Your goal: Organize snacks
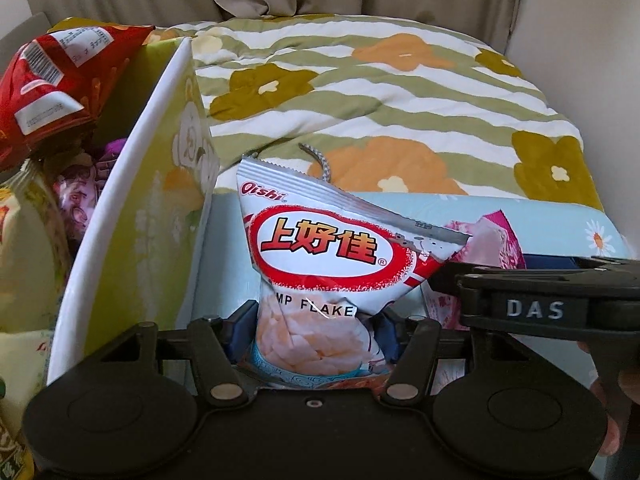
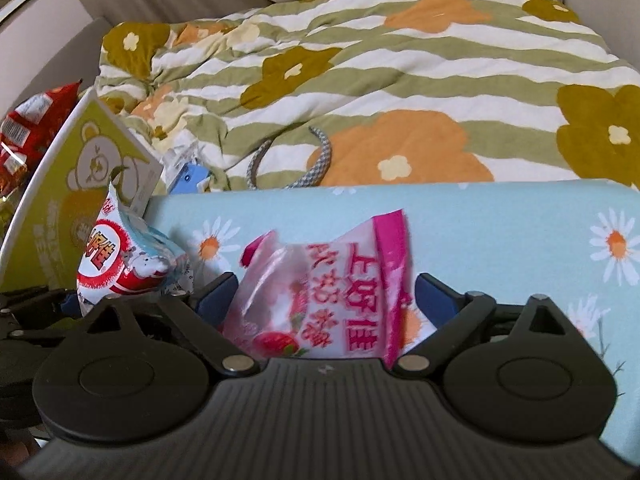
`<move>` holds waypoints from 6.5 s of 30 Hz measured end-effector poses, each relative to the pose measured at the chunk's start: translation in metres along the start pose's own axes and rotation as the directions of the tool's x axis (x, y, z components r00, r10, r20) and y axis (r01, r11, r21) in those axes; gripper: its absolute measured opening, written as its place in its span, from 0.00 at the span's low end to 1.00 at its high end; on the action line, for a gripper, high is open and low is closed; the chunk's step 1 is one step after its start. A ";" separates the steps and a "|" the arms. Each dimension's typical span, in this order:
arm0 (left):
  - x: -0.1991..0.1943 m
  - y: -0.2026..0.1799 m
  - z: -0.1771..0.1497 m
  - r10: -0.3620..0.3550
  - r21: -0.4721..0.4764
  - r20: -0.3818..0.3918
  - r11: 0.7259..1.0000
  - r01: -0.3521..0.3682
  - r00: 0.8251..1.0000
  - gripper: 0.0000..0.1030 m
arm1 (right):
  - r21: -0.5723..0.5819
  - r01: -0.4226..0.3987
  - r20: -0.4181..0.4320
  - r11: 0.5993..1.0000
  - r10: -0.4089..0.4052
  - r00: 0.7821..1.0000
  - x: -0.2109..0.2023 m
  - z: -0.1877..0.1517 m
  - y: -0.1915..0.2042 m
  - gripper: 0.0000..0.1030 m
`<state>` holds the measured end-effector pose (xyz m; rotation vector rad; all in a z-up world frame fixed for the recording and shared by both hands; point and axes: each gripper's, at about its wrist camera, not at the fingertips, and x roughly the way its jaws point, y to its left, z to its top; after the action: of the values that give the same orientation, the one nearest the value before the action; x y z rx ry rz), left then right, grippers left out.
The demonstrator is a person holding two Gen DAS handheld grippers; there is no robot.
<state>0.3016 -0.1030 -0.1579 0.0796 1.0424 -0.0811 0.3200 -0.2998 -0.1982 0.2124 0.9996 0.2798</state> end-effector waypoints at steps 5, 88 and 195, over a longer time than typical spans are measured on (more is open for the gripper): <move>-0.003 -0.001 -0.006 0.006 0.019 0.002 1.000 -0.006 1.000 0.62 | -0.059 0.021 0.017 0.998 -0.020 1.000 0.000 -0.005 0.010 0.90; -0.203 0.343 -0.015 -0.056 -0.223 0.336 0.965 0.137 0.940 0.97 | -0.219 -0.082 0.258 0.972 0.139 0.956 -0.153 -0.029 0.367 0.62; -0.297 0.129 -0.176 -0.006 0.025 0.452 1.000 -0.006 0.892 1.00 | 0.011 0.287 0.366 0.958 -0.271 0.890 -0.293 -0.197 0.195 1.00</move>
<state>0.0147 0.0525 0.0142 0.0789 0.5730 -0.1075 -0.0229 -0.2018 -0.0097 0.0733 0.6415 -0.0047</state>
